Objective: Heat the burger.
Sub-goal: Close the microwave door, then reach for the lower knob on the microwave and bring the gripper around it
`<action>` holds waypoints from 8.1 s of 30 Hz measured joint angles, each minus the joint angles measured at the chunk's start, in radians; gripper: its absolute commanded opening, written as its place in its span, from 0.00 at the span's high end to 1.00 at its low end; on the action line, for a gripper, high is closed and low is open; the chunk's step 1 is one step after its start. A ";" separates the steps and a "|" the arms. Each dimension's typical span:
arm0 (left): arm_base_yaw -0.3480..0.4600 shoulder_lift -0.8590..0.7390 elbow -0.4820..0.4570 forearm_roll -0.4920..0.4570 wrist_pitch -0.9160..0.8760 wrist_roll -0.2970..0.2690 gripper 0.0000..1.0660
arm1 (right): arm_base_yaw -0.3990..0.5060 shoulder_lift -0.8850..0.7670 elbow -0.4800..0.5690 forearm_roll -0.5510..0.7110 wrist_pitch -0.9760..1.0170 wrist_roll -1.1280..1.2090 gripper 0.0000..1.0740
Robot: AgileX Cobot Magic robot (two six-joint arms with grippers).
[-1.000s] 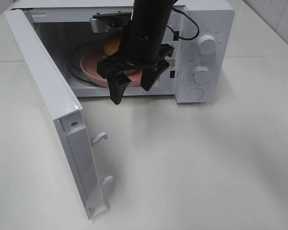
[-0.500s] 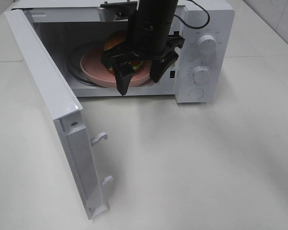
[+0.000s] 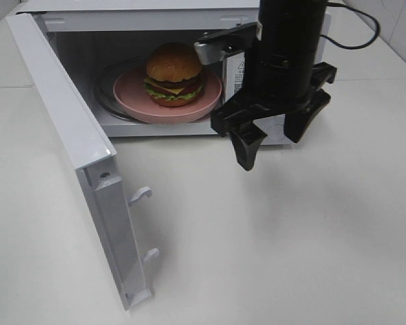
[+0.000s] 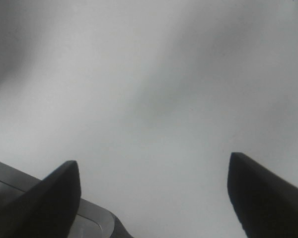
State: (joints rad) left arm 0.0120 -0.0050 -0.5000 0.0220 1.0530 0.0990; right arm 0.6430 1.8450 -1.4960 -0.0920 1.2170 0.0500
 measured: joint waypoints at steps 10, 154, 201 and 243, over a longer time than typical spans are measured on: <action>0.000 0.000 0.000 0.000 0.000 0.000 1.00 | -0.270 -0.226 0.227 -0.023 -0.001 0.047 0.29; -0.198 1.405 0.006 0.107 -1.508 -0.073 1.00 | -0.378 -1.849 0.995 0.040 -0.202 -0.064 0.33; -0.488 1.837 -0.479 0.347 -1.527 -0.214 1.00 | -0.378 -1.849 0.995 0.040 -0.202 -0.064 0.33; -0.667 1.867 -0.895 0.246 -0.772 -0.229 1.00 | -0.378 -1.849 0.995 0.039 -0.202 -0.063 0.33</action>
State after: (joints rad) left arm -0.6550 1.8620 -1.3950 0.2680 0.2810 -0.1300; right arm 0.2650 -0.0040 -0.5010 -0.0530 1.0150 -0.0130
